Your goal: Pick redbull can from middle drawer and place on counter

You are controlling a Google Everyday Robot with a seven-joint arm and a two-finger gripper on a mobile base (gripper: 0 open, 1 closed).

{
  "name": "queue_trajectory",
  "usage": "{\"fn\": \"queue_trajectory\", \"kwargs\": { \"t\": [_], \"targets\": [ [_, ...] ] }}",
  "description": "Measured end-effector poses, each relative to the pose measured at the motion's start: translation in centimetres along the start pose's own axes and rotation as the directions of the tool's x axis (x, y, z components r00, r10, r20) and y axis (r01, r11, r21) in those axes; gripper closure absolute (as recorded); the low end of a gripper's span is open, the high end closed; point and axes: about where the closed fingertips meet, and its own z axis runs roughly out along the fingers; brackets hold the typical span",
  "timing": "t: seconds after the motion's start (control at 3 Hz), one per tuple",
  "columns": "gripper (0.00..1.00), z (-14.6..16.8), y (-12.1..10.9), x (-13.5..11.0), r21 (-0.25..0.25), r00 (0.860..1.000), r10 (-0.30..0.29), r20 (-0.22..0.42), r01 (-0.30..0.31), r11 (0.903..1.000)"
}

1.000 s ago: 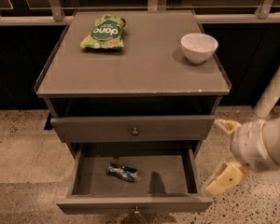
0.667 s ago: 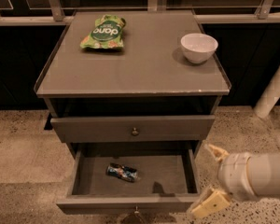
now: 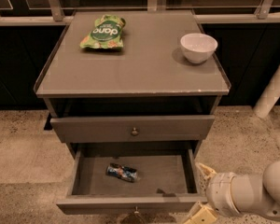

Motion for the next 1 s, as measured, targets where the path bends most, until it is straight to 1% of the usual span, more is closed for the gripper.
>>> {"fn": "queue_trajectory", "kwargs": {
  "t": [0.33, 0.67, 1.0],
  "targets": [
    [0.00, 0.8, 0.2, 0.6, 0.023, 0.999, 0.018, 0.030, -0.019, 0.9995],
    [0.00, 4.2, -1.0, 2.1, 0.074, 0.994, 0.057, 0.095, -0.064, 0.9952],
    [0.00, 8.4, -4.3, 3.5, 0.125, 0.983, 0.092, 0.156, -0.112, 0.9858]
  ]
}}
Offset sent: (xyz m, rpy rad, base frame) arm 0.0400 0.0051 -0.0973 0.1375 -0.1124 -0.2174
